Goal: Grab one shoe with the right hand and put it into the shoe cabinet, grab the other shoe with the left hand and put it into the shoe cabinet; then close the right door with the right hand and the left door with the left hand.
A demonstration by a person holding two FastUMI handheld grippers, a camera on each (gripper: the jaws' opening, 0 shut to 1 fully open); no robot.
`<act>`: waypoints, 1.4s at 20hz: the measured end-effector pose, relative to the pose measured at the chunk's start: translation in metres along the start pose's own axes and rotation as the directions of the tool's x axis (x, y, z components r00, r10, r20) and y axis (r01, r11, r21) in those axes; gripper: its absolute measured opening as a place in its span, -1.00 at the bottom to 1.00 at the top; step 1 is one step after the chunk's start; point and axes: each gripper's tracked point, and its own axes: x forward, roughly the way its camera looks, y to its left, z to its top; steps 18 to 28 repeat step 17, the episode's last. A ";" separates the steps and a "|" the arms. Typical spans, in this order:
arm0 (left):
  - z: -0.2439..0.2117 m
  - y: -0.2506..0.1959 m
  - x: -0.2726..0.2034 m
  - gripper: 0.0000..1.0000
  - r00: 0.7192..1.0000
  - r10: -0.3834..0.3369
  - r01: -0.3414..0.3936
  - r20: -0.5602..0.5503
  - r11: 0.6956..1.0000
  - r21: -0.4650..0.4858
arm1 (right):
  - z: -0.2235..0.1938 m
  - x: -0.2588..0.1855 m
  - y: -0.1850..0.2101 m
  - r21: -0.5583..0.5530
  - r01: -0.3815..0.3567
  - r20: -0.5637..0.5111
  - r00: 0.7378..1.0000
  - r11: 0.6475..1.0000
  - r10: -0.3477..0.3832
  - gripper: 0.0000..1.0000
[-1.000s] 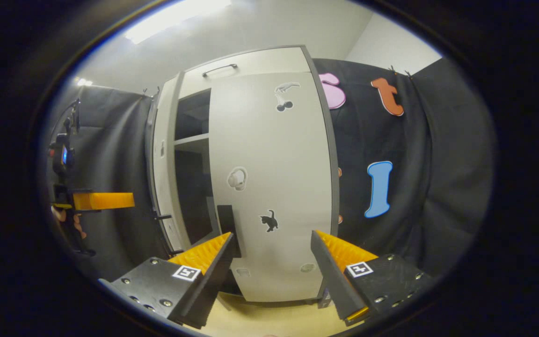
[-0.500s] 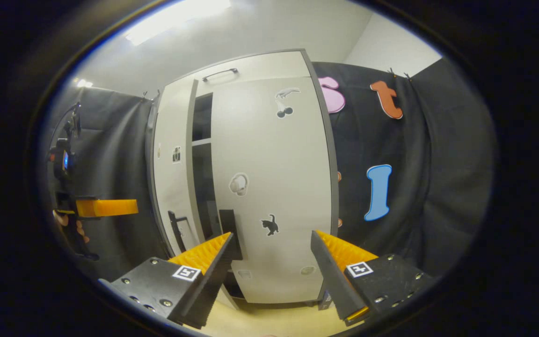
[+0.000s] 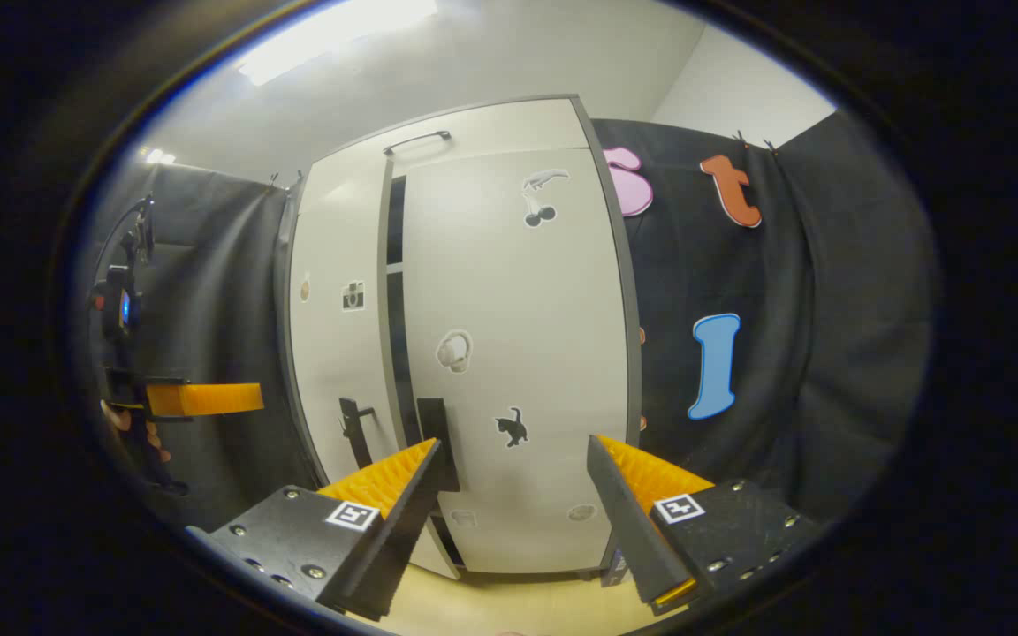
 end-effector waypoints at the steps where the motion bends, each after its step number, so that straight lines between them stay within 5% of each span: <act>1: 0.000 0.000 0.000 -0.01 1.000 0.003 -0.003 0.000 1.000 0.001 | 0.000 0.000 0.000 -0.001 0.001 0.000 1.000 1.000 -0.001 0.94; 17: -0.004 0.031 0.003 -0.01 0.986 0.166 -0.167 0.016 0.982 0.087 | 0.022 -0.010 -0.013 -0.050 0.140 0.058 0.989 0.989 -0.137 0.94; 28: -0.004 0.031 0.003 -0.01 0.986 0.166 -0.167 0.016 0.982 0.087 | 0.022 -0.010 -0.013 -0.050 0.140 0.058 0.989 0.989 -0.137 0.94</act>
